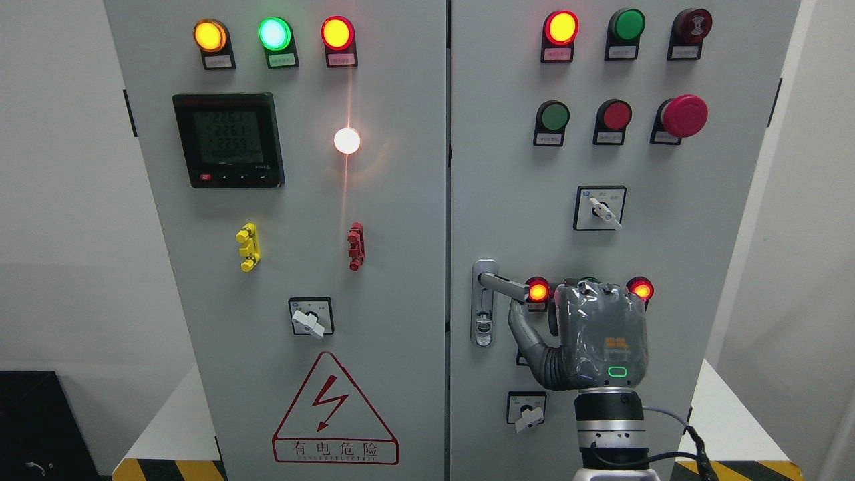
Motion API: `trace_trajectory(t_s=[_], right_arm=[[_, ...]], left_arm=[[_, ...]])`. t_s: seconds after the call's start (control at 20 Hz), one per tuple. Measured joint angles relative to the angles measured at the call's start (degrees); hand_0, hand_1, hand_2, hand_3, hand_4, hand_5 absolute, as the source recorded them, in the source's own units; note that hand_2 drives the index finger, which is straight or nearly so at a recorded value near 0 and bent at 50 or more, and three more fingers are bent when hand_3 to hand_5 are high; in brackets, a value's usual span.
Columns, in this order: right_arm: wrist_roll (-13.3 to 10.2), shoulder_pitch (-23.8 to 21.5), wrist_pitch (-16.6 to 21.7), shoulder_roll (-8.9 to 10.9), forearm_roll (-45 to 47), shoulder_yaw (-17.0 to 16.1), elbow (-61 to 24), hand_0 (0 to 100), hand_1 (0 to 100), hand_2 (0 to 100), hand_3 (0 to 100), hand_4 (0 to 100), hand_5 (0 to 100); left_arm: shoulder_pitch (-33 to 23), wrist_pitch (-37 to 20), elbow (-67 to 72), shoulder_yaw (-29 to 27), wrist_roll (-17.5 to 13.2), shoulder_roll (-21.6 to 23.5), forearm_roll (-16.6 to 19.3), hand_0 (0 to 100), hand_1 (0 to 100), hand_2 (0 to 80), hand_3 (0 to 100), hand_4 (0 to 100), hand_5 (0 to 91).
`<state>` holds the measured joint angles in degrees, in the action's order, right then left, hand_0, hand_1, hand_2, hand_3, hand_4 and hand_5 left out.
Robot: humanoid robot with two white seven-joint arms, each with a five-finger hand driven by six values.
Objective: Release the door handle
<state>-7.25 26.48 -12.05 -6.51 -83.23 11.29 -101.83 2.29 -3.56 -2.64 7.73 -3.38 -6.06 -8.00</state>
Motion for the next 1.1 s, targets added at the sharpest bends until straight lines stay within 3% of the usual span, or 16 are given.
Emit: trace_trajectory(t_s=[1.1], right_arm=[[-0.3,-1.4,0.2,0.00,0.0,-0.1,-0.3,55,26,99,100,100,100]], left_arm=[[0.0,0.0,0.0,0.0,0.0,0.0,0.0,12,56,0.0,0,0,0.0]])
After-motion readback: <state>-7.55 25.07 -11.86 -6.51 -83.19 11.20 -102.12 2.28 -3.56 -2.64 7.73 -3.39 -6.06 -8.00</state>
